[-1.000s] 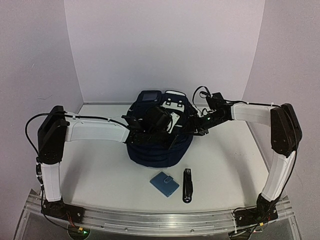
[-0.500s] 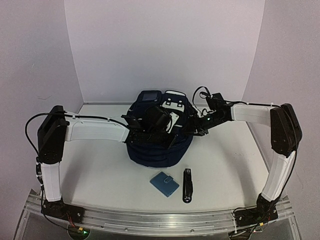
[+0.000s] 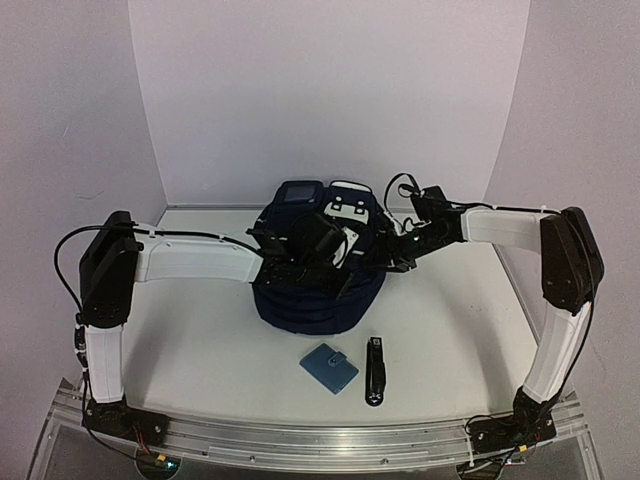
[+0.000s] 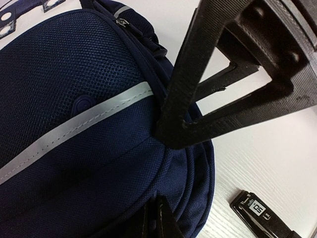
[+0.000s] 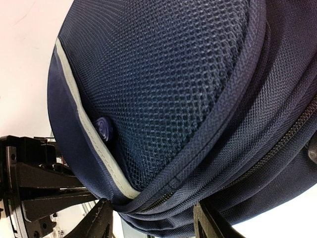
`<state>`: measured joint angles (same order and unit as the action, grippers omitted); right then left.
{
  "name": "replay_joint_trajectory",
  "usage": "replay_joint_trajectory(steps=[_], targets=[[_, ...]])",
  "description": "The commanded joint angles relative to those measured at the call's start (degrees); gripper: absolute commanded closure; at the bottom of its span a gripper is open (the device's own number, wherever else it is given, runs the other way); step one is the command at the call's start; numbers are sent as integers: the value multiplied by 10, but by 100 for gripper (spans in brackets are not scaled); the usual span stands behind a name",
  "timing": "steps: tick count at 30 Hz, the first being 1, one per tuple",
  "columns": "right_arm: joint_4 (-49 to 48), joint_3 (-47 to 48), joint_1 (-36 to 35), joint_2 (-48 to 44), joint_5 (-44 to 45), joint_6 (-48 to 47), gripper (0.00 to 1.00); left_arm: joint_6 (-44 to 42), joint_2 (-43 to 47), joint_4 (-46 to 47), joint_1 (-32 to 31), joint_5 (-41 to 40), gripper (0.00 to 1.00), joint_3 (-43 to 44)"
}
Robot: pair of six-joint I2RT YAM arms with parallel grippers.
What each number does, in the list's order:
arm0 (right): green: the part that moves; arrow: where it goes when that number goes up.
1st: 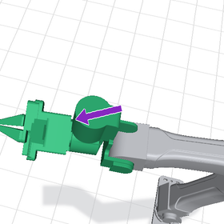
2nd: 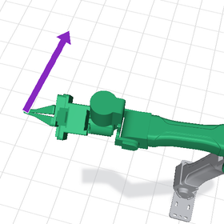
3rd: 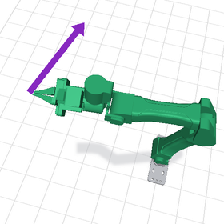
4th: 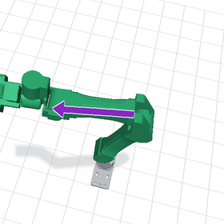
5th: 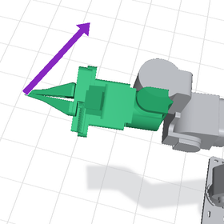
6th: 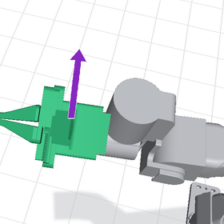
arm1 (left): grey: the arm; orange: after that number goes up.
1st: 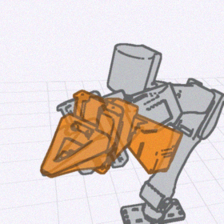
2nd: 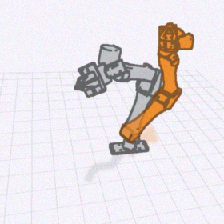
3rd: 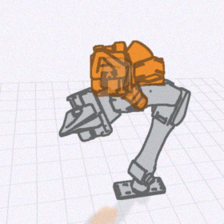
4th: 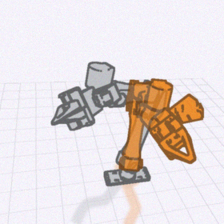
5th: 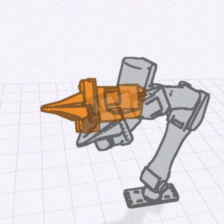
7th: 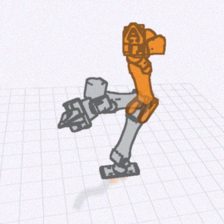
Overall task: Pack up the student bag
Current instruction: Unzip the student bag at the center of the board.
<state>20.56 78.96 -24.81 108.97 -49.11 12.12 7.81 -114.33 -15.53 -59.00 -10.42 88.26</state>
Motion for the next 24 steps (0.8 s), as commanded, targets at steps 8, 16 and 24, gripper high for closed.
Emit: replay_joint_trajectory(steps=[8,16,24], targets=[[-4,14,-2,28,81,-13,46,37,102,-14,11,-86,100,-73],[6,21,13,38,81,-16,46,63,155,-28,27,-131,100,-126],[61,53,17,-21,72,-83,46,78,210,31,52,-30,100,-183]])
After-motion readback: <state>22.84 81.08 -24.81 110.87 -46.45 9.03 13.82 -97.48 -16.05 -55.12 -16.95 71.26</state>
